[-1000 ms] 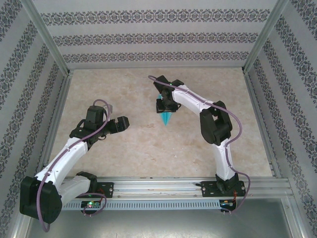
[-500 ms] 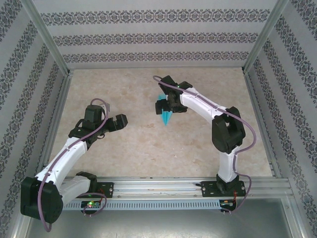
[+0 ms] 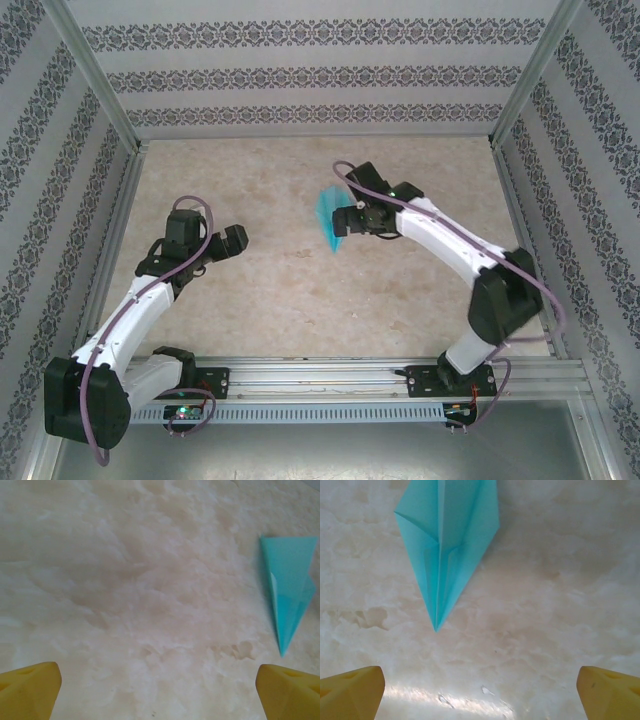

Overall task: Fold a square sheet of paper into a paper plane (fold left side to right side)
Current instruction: Reset both arms

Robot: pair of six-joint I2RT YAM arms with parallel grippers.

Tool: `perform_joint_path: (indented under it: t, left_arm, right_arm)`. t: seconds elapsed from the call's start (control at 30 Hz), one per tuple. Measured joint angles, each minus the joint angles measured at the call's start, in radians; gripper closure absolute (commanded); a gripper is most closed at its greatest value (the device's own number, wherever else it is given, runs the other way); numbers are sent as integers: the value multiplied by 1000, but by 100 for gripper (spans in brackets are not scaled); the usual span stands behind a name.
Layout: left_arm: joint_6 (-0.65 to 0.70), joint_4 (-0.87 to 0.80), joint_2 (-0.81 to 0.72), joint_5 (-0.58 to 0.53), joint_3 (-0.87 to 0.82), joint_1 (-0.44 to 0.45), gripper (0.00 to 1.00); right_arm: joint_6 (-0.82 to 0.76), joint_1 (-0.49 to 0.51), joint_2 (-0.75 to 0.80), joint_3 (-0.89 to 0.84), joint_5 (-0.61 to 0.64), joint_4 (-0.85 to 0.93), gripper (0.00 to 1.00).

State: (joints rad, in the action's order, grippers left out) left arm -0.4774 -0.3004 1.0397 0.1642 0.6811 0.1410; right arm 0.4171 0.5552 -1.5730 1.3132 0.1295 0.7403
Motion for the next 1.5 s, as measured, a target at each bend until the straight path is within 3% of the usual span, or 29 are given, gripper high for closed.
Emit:
perform_joint_path:
  t: [0.27,0.53,0.77,1.0,1.5]
  left_arm:
    - [35,-1,-1,-50,18,-25,0]
    - [77,1,-5,-77,66,-43,0]
    - [89,1,-9,-88,70,-57,0]
    - [101,1,-21,-91,70,-65,0]
    - [105,0,-21,-94,70,-78,0]
  right_arm:
    - [-59,-83,399,-321,100,-166,2]
    - [-140,-259,762,-665,152,-355,2]
    - [-249,-385,976,-866,188,-509,1]
    - [-284,-506,955,-1048,130,-748,1]
    - [-317,-560,459,-1140,-72,-1423,2]
